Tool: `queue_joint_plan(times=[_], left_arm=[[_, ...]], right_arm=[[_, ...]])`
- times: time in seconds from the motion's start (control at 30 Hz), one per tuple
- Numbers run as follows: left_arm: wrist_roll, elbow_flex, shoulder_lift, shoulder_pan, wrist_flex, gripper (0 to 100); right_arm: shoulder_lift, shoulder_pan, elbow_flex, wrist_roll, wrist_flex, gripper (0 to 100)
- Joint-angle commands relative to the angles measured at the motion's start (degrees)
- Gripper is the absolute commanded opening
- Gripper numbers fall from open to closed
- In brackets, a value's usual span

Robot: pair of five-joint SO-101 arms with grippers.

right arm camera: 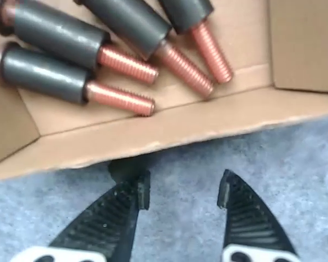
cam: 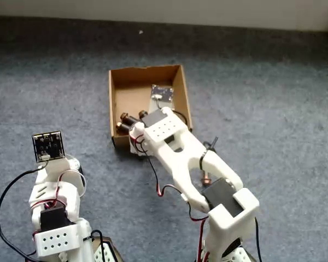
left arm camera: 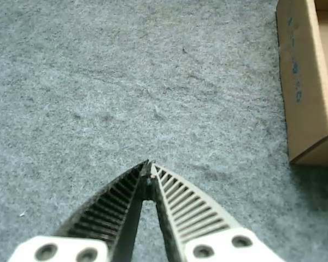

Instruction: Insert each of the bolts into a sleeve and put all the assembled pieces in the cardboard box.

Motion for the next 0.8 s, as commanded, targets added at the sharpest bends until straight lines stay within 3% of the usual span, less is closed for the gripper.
queue_joint_plan(times=[0.0, 0.47, 0.63, 0.77], left_arm=[[-0.4, 0.5, -0.5, -0.4, -1.1, 1], [-0.4, 0.5, -0.5, -0.4, -1.1, 1], [-0.4, 0.5, -0.5, -0.4, -1.1, 1], [-0.4, 0.5, -0.5, -0.4, -1.1, 1]], right_arm=[[-0.5, -0.4, -2.8, -2.5, -2.6, 19.8], [5.4, -0.2, -0.8, -2.7, -11.1, 19.8], [6.4, -0.2, -0.8, -2.7, -4.9, 19.7], [6.4, -0.2, -0.9, -2.5, 0.5, 11.1]])
